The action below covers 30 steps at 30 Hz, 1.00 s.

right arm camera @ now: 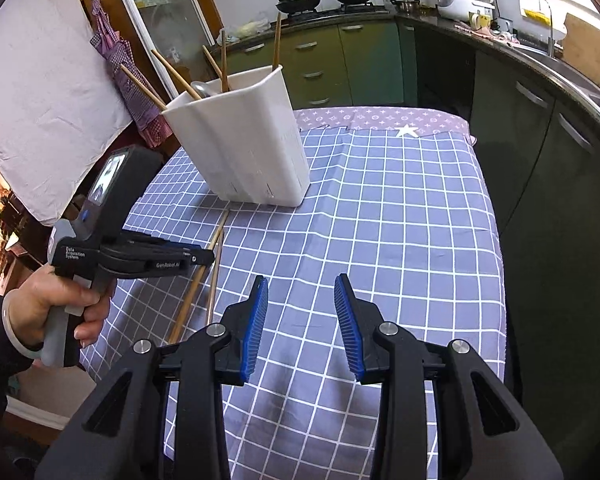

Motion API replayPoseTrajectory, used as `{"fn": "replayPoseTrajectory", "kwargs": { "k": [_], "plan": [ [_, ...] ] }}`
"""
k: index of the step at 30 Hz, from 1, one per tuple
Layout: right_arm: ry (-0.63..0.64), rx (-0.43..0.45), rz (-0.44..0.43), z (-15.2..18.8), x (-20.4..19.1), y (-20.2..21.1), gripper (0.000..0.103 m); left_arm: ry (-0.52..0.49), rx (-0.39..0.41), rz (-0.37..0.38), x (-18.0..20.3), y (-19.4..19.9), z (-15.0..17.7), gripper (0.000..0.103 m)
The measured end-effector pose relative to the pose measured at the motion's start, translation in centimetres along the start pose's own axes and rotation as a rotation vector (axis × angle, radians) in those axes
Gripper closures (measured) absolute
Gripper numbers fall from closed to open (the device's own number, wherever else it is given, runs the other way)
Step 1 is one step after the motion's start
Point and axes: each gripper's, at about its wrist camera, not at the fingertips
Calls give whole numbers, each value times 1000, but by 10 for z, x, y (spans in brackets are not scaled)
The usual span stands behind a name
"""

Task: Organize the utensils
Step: 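Move both grippers back down to the remaining chopsticks on the cloth, then grasp a wooden chopstick with the left gripper and lift it upright while the right gripper grasps another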

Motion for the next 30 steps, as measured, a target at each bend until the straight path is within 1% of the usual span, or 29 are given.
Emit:
{"fn": "replayPoseTrajectory", "kwargs": {
  "k": [2,4,7,10,12,19,25,30],
  "plan": [
    [0,-6,-1,0,0,-2,68,-10,2,-12,2,1,0,92],
    [0,-10,0,1,0,-3,68,-14,3,-13,3,0,-1,94],
    [-2,-14,-4,0,-1,-4,68,-14,5,-5,6,-3,-1,95],
    [3,-17,-2,1,-4,-3,67,-13,13,5,-1,2,2,95],
    [8,-17,0,1,-6,-3,61,-18,39,2,-5,11,4,96],
    [26,-24,6,2,-13,-2,61,-42,133,13,-8,56,19,96],
    [51,-53,8,3,-24,-9,61,-54,223,23,-19,98,38,97],
    [78,-72,14,4,-36,-17,61,-71,306,8,-25,130,58,97]
  ]
}}
Point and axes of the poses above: each gripper's, at about its wrist camera, not at the fingertips, and y roughly against the way its jaws point, x to its right, z to its underside, and after that the axes turned 9 degrees about -y, right-handed
